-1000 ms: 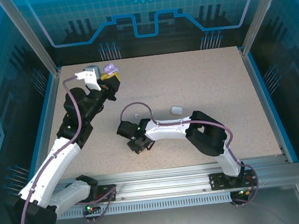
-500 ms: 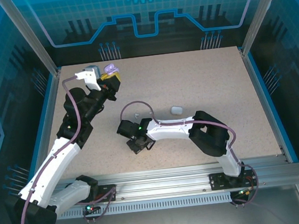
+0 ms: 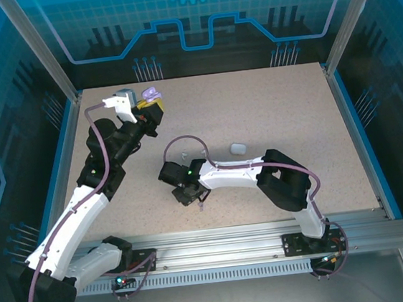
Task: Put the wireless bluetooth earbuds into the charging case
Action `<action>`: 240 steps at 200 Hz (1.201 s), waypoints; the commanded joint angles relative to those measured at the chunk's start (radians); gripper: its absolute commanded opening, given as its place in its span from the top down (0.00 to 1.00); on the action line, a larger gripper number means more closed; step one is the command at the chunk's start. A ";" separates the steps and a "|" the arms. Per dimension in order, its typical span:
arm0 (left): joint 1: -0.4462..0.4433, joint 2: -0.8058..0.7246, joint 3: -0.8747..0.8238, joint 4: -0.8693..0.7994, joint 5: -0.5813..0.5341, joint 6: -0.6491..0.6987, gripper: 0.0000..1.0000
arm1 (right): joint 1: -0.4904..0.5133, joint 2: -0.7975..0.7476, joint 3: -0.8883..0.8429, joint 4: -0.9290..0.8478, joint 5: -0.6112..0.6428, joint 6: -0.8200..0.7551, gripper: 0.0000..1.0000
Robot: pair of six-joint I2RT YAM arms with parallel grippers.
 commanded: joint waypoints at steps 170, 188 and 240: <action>0.010 -0.019 -0.016 0.033 0.049 -0.038 1.00 | 0.019 -0.143 -0.220 0.046 -0.137 0.269 0.44; 0.009 -0.018 -0.017 0.034 0.048 -0.038 1.00 | 0.026 -0.118 -0.214 0.061 -0.154 0.276 0.44; 0.009 -0.022 -0.014 0.036 0.047 -0.038 1.00 | 0.049 -0.059 -0.175 0.088 -0.210 0.283 0.46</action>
